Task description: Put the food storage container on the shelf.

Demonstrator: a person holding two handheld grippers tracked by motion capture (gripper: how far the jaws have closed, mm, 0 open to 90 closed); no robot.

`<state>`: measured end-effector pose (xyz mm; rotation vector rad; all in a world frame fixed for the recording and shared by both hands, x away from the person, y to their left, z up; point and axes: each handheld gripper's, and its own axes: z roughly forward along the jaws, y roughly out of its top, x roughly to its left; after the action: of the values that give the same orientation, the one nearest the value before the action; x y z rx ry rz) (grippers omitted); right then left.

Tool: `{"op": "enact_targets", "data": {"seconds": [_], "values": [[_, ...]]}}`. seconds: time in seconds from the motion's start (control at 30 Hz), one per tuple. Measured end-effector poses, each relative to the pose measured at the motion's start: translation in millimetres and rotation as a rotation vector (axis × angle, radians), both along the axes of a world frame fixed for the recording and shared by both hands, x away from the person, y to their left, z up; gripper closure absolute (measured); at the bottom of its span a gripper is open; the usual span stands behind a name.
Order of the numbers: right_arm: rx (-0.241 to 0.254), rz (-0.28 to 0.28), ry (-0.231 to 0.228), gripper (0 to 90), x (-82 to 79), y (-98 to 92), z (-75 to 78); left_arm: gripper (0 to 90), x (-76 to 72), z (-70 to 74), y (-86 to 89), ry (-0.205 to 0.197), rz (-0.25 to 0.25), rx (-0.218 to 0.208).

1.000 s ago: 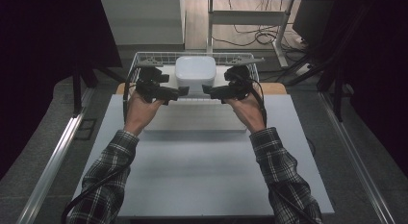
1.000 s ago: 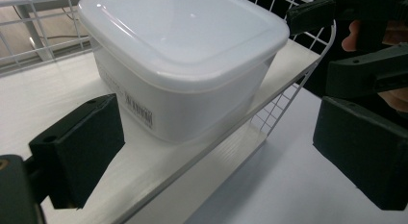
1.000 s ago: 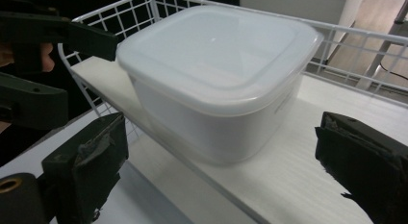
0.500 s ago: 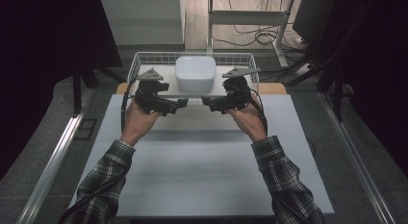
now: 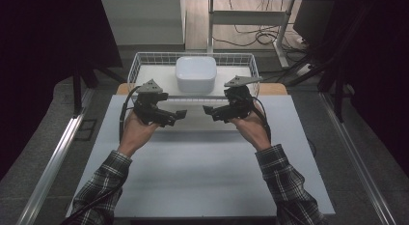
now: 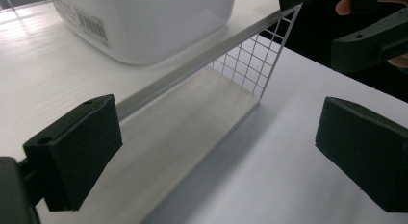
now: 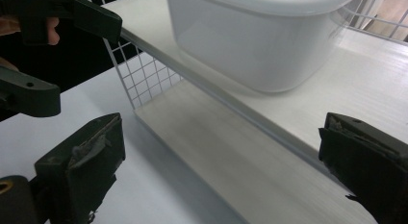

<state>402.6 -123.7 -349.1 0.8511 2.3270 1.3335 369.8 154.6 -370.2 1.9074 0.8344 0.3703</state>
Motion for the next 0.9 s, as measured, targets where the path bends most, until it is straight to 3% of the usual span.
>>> {"op": "enact_targets", "data": {"seconds": [0.43, 0.9], "values": [[-0.013, 0.02, -0.01, 1.4, -17.6, -6.8, -7.5, 2.4, -17.6, -13.3, 0.9, 0.001, -0.006, 0.022], [-0.027, 0.044, -0.014, 1.4, -35.7, -10.5, -21.5, 2.0, -35.0, -33.6, -2.3, 0.015, -0.017, 0.019]]}}
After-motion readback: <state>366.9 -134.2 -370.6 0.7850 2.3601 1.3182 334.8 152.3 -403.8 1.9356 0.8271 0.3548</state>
